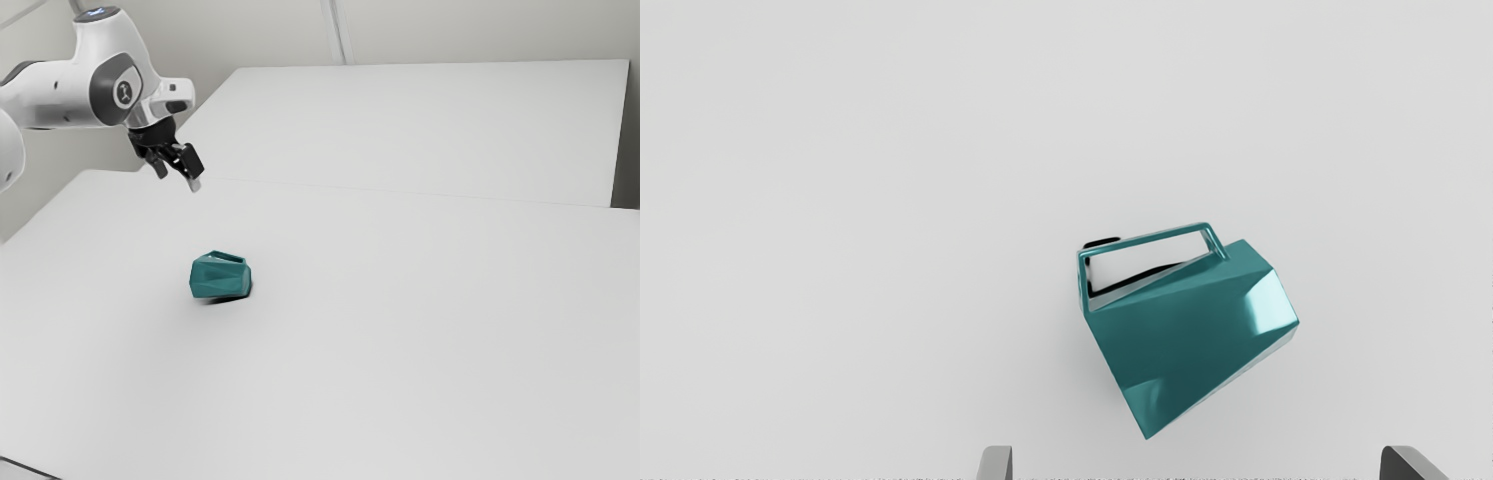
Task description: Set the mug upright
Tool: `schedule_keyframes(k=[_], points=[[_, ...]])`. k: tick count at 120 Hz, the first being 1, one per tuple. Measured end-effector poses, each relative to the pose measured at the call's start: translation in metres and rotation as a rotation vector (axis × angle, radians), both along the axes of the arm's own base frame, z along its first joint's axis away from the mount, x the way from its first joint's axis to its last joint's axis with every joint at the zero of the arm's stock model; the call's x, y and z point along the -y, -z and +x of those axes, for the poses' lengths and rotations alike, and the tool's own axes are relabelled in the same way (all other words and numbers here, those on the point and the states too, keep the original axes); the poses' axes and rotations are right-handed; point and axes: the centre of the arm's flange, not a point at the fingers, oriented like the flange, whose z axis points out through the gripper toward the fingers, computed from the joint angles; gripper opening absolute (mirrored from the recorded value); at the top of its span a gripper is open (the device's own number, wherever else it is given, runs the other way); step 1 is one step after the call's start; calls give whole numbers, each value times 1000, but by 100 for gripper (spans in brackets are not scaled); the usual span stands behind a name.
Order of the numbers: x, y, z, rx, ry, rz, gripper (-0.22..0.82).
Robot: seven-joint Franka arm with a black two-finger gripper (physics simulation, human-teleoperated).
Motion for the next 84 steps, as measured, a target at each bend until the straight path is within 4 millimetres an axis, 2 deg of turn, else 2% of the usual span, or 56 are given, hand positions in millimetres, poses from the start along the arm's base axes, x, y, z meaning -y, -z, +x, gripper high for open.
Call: schedule_keyframes(k=[15, 32, 44, 66, 84], points=[[-9, 2, -7, -8, -25, -16, 60], [-49, 11, -14, -8, -90, -98, 60], [-71, 39, -12, -33, -112, -181, 60], [-109, 102, -8, -95, -141, -351, 60], [-137, 148, -14, -135, -155, -504, 60]])
